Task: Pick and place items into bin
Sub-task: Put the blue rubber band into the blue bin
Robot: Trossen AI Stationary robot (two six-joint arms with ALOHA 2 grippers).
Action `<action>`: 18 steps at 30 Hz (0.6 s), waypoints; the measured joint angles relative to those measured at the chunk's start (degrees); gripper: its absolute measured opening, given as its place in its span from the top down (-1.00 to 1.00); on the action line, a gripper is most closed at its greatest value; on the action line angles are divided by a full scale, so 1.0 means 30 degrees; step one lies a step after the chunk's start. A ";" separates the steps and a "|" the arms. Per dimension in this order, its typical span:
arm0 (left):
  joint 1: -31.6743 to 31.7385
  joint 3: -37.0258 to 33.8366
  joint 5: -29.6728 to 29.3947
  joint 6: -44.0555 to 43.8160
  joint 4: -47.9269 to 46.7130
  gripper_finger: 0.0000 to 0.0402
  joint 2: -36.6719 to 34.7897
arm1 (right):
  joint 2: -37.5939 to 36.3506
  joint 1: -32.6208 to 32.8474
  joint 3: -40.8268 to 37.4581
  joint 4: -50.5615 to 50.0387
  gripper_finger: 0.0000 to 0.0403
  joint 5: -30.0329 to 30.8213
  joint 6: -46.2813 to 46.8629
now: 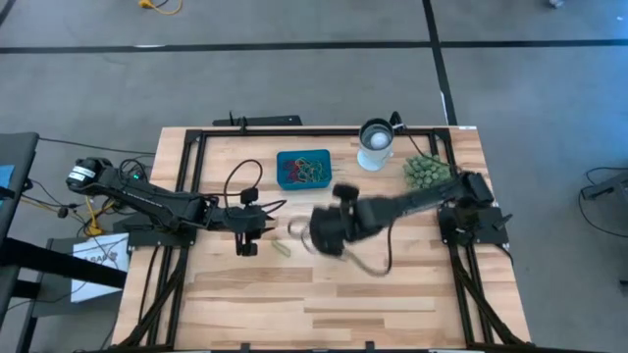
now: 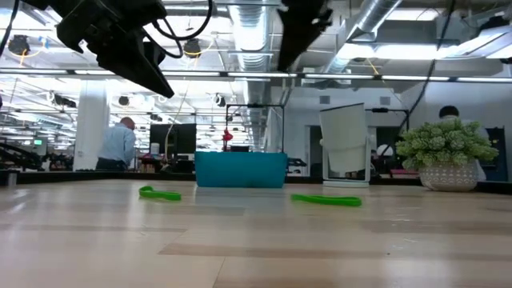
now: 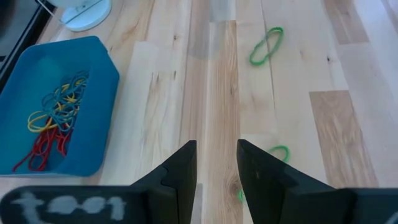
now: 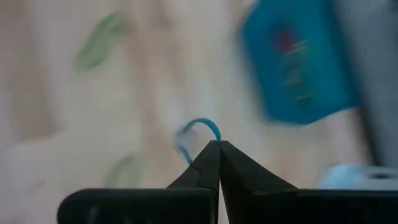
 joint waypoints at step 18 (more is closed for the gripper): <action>-0.0007 0.0000 0.0151 -0.0185 -0.0432 0.48 0.0000 | 0.2106 -0.9324 -0.0127 0.4675 1.00 -0.1038 -0.4671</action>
